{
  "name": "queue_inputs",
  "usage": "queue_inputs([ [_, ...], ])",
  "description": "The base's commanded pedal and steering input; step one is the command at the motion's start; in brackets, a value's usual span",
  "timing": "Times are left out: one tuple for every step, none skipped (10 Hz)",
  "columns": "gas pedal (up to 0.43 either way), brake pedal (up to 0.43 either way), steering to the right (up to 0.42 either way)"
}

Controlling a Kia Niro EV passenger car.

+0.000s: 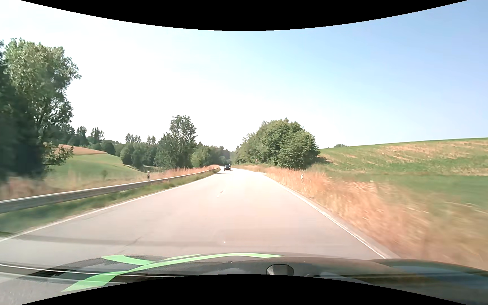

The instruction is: Follow the waypoints while adhering to traffic rules and regulations

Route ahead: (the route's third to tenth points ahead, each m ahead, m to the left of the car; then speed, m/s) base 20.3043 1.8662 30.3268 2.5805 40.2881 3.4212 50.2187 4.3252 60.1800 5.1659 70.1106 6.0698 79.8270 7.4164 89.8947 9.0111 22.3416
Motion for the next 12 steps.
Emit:
queue_inputs([
  [0.157,0.0,-0.014],
  [0.177,0.0,-0.014],
  [0.197,0.0,-0.014],
  [0.209,0.0,-0.014],
  [0.22,0.0,-0.014],
  [0.228,0.0,-0.014],
  [0.24,0.0,-0.014],
  [0.26,0.0,-0.014],
  [0.26,0.0,-0.014],
  [0.26,0.0,-0.014],
  [0.24,0.0,-0.014],
  [0.197,0.0,-0.015],
])
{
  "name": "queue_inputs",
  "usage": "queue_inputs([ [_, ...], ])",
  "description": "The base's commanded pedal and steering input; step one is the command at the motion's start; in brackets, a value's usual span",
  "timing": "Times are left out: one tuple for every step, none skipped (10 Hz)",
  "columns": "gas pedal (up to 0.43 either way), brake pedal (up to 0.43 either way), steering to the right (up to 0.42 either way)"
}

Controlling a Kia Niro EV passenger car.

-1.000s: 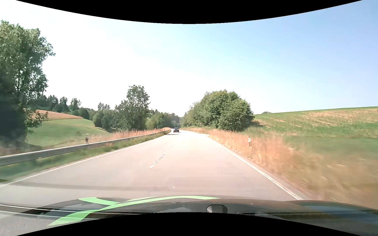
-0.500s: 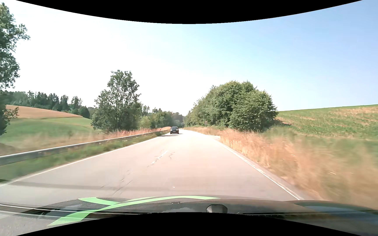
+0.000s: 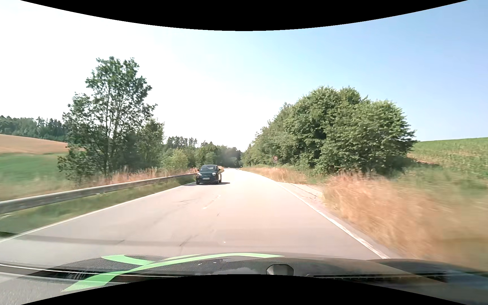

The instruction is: Follow the waypoints while adhering to traffic rules and regulations

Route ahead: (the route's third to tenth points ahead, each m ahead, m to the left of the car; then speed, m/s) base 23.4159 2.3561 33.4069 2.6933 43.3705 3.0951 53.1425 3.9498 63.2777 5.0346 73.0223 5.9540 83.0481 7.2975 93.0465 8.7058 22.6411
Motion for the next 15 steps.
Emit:
queue_inputs([
  [0.169,0.0,-0.015],
  [0.157,0.0,-0.015],
  [0.157,0.0,-0.015],
  [0.157,0.0,-0.015],
  [0.11,0.0,-0.015],
  [0.087,0.0,-0.012],
  [0.087,0.0,-0.01],
  [0.098,0.0,-0.01],
  [0.118,0.0,-0.01],
  [0.138,0.0,-0.01],
  [0.157,0.0,-0.01],
  [0.177,0.0,-0.01],
  [0.189,0.0,-0.01],
  [0.189,0.0,-0.01],
  [0.197,0.0,-0.01],
])
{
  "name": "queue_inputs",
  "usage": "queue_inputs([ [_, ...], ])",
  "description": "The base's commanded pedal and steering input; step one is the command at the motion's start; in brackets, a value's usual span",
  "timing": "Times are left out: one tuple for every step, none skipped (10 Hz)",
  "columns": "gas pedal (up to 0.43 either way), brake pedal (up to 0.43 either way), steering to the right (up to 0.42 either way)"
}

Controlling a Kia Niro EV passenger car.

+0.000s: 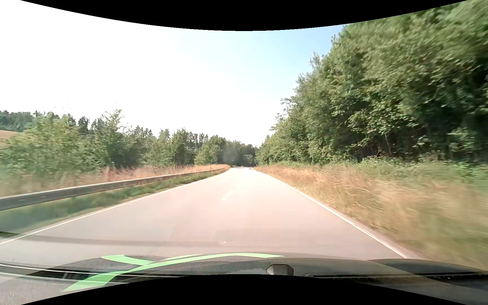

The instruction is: Follow the waypoints while adhering to traffic rules and regulations

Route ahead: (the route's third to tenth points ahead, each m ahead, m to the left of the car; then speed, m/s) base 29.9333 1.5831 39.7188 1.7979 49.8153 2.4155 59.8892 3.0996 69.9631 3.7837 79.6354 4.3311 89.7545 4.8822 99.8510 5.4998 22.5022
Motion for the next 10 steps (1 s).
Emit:
queue_inputs([
  [0.197,0.0,-0.01],
  [0.209,0.0,-0.01],
  [0.209,0.0,-0.01],
  [0.209,0.0,-0.01],
  [0.22,0.0,-0.01],
  [0.24,0.0,-0.01],
  [0.24,0.0,-0.01],
  [0.24,0.0,-0.009],
  [0.228,0.0,-0.009],
  [0.197,0.0,-0.007],
])
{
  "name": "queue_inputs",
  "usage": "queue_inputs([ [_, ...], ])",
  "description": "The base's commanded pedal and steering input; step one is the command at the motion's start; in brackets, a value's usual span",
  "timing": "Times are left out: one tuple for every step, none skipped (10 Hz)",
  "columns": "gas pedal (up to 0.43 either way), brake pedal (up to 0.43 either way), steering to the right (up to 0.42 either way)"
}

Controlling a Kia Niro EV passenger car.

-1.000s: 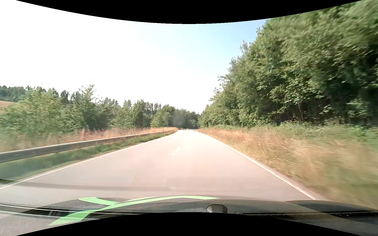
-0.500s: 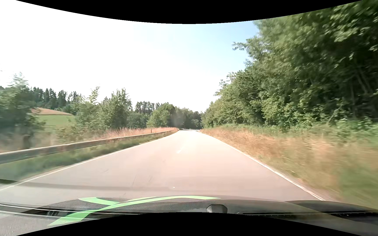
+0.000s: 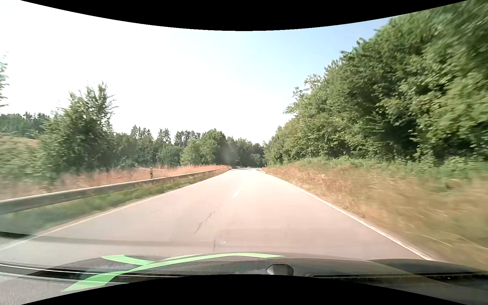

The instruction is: Follow the waypoints while adhering to traffic rules and regulations

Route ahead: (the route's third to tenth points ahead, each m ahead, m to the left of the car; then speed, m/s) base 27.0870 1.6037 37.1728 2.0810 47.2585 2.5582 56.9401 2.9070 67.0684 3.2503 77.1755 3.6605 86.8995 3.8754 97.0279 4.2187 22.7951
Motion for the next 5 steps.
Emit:
queue_inputs([
  [0.177,0.0,-0.007],
  [0.169,0.0,-0.007],
  [0.157,0.0,-0.007],
  [0.13,0.0,-0.007],
  [0.11,0.0,-0.007],
])
